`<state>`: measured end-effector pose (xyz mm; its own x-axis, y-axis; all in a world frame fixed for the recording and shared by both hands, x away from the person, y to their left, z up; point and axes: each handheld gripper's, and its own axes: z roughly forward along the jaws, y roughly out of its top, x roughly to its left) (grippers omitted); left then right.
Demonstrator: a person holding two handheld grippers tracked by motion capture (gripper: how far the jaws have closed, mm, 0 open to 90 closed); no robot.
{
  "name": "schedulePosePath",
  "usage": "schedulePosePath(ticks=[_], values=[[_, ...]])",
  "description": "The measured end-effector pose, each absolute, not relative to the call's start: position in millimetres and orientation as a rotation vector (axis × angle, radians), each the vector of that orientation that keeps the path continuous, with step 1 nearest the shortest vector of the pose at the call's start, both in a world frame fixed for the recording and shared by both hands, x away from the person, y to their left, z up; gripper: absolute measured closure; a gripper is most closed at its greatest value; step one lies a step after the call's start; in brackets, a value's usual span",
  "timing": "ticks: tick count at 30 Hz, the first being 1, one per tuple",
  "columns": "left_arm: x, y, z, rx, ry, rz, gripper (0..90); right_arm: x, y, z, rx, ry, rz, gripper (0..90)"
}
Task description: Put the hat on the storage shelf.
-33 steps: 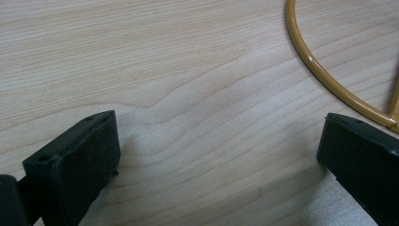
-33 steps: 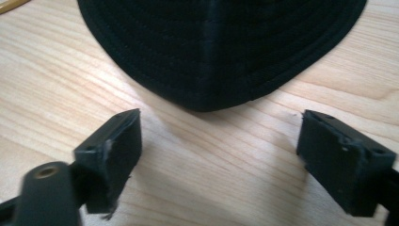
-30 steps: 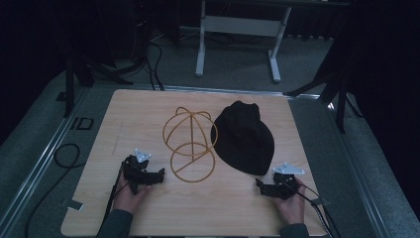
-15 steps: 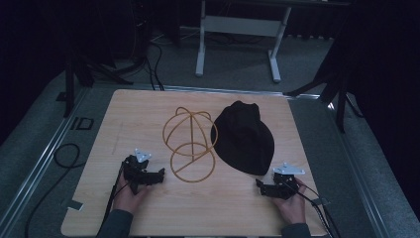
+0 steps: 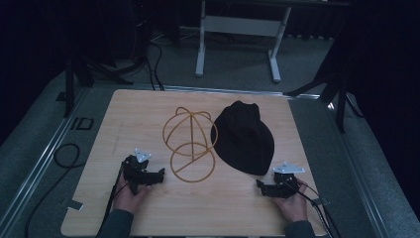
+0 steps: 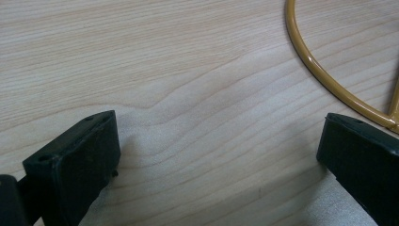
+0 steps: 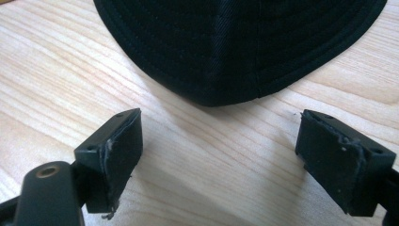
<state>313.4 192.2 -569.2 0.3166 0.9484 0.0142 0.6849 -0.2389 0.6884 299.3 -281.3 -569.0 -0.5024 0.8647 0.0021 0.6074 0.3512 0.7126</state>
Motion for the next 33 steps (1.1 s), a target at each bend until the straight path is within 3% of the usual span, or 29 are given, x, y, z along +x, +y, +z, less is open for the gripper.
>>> schedulePosePath(ticks=[9, 13, 28, 33], values=[[313.4, 192.3, -569.1, 2.007, 1.438, 0.590, 0.3, 306.1, -281.9, -561.0, 1.282, 2.353, 0.866, 17.7], [313.5, 192.0, -569.3, 2.002, 1.439, 0.590, 0.2, 310.6, -281.3, -552.9, 1.267, 2.450, 0.869, 30.9], [313.0, 191.9, -569.2, 2.002, 1.441, 0.590, 0.3, 315.5, -266.4, -518.5, 1.184, 2.461, 0.791, 25.1], [312.9, 191.9, -569.1, 2.004, 1.442, 0.589, 0.3, 320.1, -263.8, -506.1, 1.168, 2.469, 0.837, 35.0]])
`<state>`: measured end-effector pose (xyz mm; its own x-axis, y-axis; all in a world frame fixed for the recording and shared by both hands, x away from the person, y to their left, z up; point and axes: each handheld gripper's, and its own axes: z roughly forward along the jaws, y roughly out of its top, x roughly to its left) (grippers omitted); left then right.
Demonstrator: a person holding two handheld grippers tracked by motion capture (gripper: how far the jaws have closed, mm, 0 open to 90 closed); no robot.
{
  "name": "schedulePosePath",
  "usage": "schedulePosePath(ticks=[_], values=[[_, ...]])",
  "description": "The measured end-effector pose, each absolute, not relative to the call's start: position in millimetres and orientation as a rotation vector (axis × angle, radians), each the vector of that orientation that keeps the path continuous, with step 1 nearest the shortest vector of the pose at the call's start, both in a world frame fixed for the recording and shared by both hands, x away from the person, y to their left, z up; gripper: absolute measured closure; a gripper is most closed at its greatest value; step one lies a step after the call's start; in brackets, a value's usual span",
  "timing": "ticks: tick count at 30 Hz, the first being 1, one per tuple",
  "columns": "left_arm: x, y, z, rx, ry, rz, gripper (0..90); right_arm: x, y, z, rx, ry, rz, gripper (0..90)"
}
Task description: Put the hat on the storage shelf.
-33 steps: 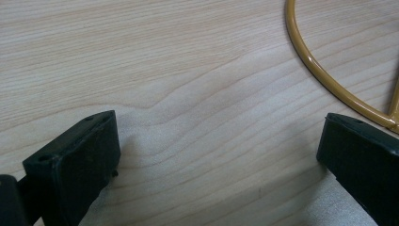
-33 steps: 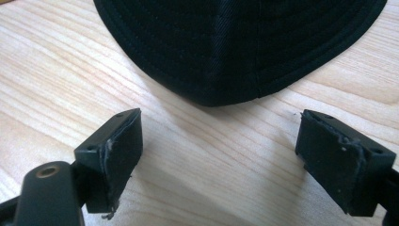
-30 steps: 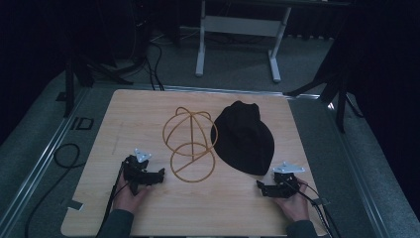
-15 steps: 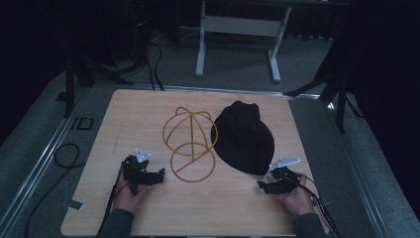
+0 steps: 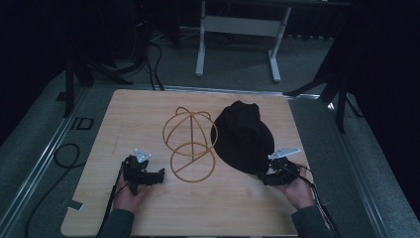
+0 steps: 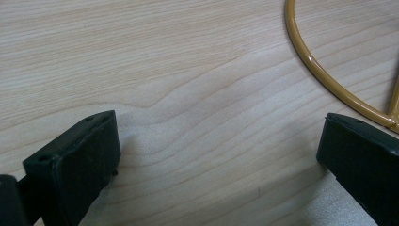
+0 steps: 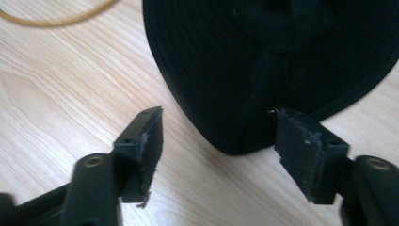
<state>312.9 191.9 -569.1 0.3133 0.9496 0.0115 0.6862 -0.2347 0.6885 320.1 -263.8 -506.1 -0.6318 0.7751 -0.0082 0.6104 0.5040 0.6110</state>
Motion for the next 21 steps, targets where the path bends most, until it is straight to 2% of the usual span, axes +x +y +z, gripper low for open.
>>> schedulePosePath(ticks=[9, 21], values=[[313.0, 192.1, -568.9, 2.007, 1.440, 0.589, 0.3, 329.0, -252.5, -492.0, 1.162, 2.466, 0.846, 39.6], [313.1, 191.7, -569.1, 2.002, 1.443, 0.588, 0.3, 349.1, -249.5, -484.5, 1.226, 2.413, 0.801, 34.4]])
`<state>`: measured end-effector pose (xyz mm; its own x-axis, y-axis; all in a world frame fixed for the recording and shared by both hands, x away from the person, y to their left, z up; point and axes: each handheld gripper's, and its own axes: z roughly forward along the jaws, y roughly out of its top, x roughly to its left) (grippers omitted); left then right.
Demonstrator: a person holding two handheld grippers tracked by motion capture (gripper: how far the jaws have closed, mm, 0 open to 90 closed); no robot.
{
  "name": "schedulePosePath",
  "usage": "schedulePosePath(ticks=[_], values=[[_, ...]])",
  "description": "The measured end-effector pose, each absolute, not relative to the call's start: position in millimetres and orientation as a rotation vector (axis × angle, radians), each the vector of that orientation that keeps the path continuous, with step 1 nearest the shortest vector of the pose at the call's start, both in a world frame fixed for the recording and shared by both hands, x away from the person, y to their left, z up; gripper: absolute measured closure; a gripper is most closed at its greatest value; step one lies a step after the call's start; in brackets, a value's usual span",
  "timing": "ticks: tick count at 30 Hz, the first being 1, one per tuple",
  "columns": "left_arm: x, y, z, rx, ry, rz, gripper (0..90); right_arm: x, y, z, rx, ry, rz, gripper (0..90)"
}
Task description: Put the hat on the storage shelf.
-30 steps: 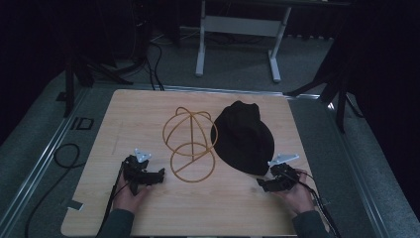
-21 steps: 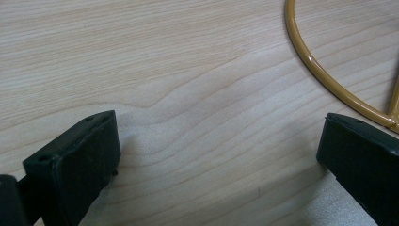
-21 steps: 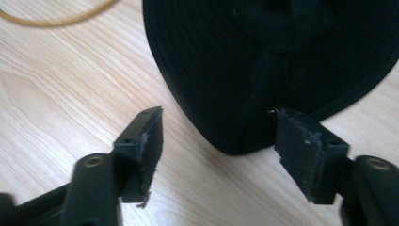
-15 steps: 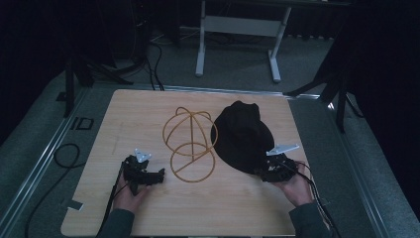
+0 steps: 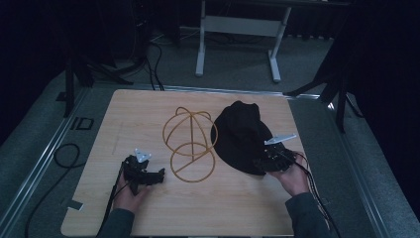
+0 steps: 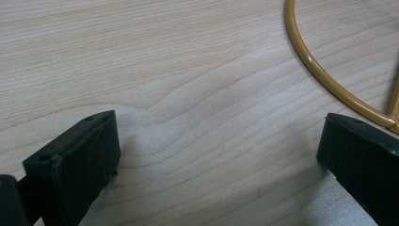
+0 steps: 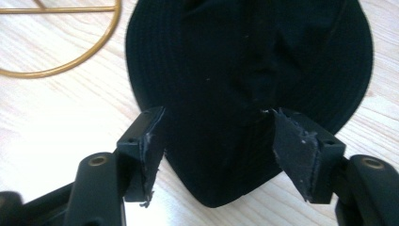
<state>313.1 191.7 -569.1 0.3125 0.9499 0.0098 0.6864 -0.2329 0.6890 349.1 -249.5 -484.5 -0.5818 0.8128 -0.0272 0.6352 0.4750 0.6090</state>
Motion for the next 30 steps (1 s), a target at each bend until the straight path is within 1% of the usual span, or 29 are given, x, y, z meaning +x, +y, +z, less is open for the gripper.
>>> schedulePosePath(ticks=[3, 7, 16, 22, 30], values=[[313.0, 191.8, -569.0, 2.004, 1.442, 0.588, 0.3, 353.4, -249.1, -483.9, 1.233, 2.413, 0.793, 33.2], [313.0, 191.8, -569.0, 2.004, 1.443, 0.587, 0.3, 360.7, -247.6, -483.6, 1.239, 2.414, 0.787, 35.6], [313.1, 191.7, -569.1, 2.001, 1.443, 0.588, 0.3, 380.6, -238.3, -482.8, 1.262, 2.423, 0.730, 35.5], [313.1, 191.7, -569.1, 2.002, 1.443, 0.588, 0.3, 393.9, -228.7, -483.4, 1.261, 2.442, 0.674, 32.3], [313.1, 191.6, -569.1, 2.001, 1.443, 0.588, 0.2, 409.8, -224.1, -484.3, 1.295, 2.445, 0.648, 31.2]])
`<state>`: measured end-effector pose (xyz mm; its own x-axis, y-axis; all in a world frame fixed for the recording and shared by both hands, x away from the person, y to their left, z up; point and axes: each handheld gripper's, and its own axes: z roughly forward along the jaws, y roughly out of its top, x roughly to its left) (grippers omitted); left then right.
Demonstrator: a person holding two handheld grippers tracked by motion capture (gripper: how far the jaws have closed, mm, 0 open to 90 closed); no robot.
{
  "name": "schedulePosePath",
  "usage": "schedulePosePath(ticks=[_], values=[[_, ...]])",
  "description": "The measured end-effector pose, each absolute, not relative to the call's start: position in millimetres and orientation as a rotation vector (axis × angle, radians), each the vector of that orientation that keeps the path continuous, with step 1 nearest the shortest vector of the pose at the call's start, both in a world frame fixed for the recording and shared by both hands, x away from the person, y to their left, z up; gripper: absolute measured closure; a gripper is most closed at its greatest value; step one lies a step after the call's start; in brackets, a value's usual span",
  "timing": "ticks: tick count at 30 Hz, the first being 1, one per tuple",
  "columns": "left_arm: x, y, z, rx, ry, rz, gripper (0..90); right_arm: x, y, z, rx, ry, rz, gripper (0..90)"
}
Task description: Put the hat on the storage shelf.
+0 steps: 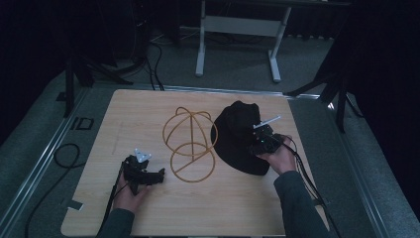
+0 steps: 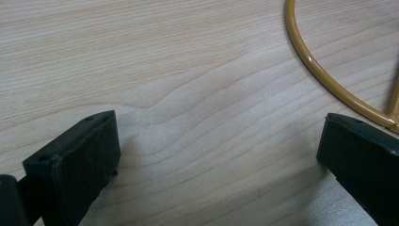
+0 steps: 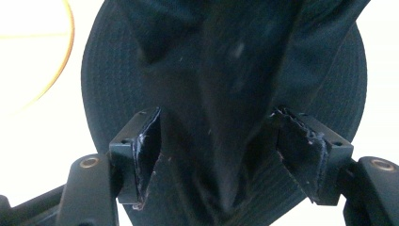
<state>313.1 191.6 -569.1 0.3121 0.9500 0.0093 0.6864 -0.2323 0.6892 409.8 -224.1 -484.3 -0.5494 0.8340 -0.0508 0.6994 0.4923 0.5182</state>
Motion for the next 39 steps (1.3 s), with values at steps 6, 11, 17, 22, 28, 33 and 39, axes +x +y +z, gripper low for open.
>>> schedulePosePath(ticks=[6, 11, 17, 22, 28, 33, 39], values=[[313.2, 191.7, -569.0, 2.004, 1.442, 0.587, 0.3, 423.4, -225.9, -487.8, 1.352, 2.454, 0.657, 30.3], [313.2, 191.7, -569.0, 2.006, 1.441, 0.587, 0.2, 431.3, -228.3, -489.8, 1.377, 2.466, 0.674, 32.6], [313.3, 191.6, -569.0, 2.006, 1.441, 0.586, 0.3, 436.5, -228.6, -492.4, 1.389, 2.486, 0.690, 44.6], [313.3, 191.6, -568.9, 2.007, 1.441, 0.586, 0.3, 437.9, -226.9, -493.1, 1.367, 2.505, 0.695, 67.3], [313.3, 191.6, -569.0, 2.007, 1.441, 0.586, 0.3, 439.7, -225.1, -494.4, 1.365, 2.523, 0.674, 80.9], [313.4, 191.6, -569.0, 2.007, 1.440, 0.586, 0.3, 438.6, -225.8, -487.4, 1.338, 2.513, 0.690, 86.5], [313.3, 191.6, -569.0, 2.006, 1.441, 0.586, 0.3, 435.5, -228.1, -479.2, 1.294, 2.510, 0.710, 87.9]])
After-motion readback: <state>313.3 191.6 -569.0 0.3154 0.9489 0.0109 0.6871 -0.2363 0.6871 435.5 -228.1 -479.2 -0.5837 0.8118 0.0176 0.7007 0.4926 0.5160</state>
